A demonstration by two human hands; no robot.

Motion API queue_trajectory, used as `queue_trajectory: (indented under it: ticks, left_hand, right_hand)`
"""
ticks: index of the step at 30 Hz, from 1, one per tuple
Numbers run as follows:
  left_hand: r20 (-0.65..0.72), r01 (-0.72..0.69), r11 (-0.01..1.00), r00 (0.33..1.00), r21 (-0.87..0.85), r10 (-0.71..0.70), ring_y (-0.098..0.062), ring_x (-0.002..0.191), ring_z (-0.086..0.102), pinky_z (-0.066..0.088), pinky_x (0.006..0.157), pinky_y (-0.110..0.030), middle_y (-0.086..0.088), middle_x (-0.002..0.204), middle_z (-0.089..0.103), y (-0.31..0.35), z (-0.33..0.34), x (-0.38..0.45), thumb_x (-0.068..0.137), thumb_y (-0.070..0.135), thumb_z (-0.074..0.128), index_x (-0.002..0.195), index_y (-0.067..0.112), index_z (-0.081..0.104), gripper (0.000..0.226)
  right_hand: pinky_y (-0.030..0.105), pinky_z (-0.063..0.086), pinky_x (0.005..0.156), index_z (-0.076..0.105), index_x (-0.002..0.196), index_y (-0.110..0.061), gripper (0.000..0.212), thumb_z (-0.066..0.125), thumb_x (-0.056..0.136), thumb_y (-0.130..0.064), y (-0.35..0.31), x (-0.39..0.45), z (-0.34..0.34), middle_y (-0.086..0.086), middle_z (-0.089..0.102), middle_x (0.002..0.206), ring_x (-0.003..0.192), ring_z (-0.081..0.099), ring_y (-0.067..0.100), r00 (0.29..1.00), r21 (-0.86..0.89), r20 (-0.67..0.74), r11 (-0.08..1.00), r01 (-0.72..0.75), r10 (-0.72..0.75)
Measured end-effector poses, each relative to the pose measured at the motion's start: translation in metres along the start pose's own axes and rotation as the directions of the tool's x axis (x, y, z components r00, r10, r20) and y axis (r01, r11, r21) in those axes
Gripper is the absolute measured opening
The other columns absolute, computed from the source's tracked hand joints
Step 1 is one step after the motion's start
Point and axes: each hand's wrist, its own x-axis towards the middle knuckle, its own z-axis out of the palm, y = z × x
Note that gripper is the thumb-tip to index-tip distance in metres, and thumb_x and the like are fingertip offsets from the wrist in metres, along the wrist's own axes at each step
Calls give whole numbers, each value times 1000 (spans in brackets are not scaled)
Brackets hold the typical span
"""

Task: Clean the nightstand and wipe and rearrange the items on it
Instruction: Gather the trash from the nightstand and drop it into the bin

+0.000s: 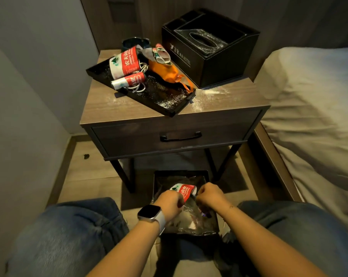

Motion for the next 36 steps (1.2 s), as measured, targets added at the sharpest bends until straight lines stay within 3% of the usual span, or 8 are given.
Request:
queue_trajectory:
  ticks: [9,15,19,23,26,29,32,36]
  left_hand:
    - [-273,-23,994,962,-104,-6,-13,108,60,49,90,-32,8,118,63,-5,-42,-20,89,32,57,114,30,64,26]
    - [-644,-181,945,764,-271,-39,2,94,59,45,84,-16,16,103,64,-7,-130,-73,88,21,62,107,29,67,21]
    - [-806,-268,932,590,-245,-43,4,88,60,45,77,-13,16,99,64,-12,-196,-87,87,17,62,104,27,67,20]
    - [-854,-207,964,519,-166,-35,-6,97,59,44,77,-21,8,108,63,-25,-254,-68,88,18,60,109,24,66,22]
    - [-852,-81,996,524,-49,1,-18,106,56,45,80,-30,0,115,62,-37,-285,-38,88,22,59,114,22,64,26]
    - [-789,88,996,613,27,-33,-28,113,51,46,86,-41,-6,122,58,-48,-302,-7,88,32,61,124,22,57,38]
    - [-750,143,989,657,26,-76,-28,109,56,48,85,-40,-6,120,61,-55,-306,11,87,37,62,122,22,59,38]
    - [-797,54,998,602,-18,-47,-22,99,60,48,78,-32,-4,109,66,-57,-306,12,89,31,60,108,20,67,23]
  right_hand:
    - [24,48,87,65,116,-24,30,64,87,-28,-14,-32,-34,-5,66,113,104,61,10,967,106,-165,972,212,-193]
    - [6,45,75,68,108,-25,23,65,87,-17,-61,-81,-100,-16,65,99,91,59,-7,827,314,-389,786,532,-405]
    - [16,50,78,72,102,-22,19,67,86,-14,-104,-90,-150,-10,70,96,89,64,1,683,247,-526,677,693,-507]
    - [16,47,75,68,108,-22,22,65,87,-18,-154,-69,-190,-7,63,106,94,59,6,562,14,-591,689,725,-579]
    - [30,48,85,62,120,-20,34,63,87,-29,-189,-37,-212,-2,57,116,106,54,13,494,-227,-610,734,640,-620]
    - [37,48,84,53,130,-21,48,61,86,-40,-214,-2,-222,1,53,123,114,51,20,559,-375,-561,789,486,-611]
    - [37,50,80,60,120,-20,37,62,86,-36,-227,21,-223,3,61,115,107,58,24,626,-347,-547,831,434,-556]
    - [35,51,74,70,98,-24,15,60,87,-26,-228,27,-221,0,68,100,96,62,22,567,-290,-629,837,464,-532]
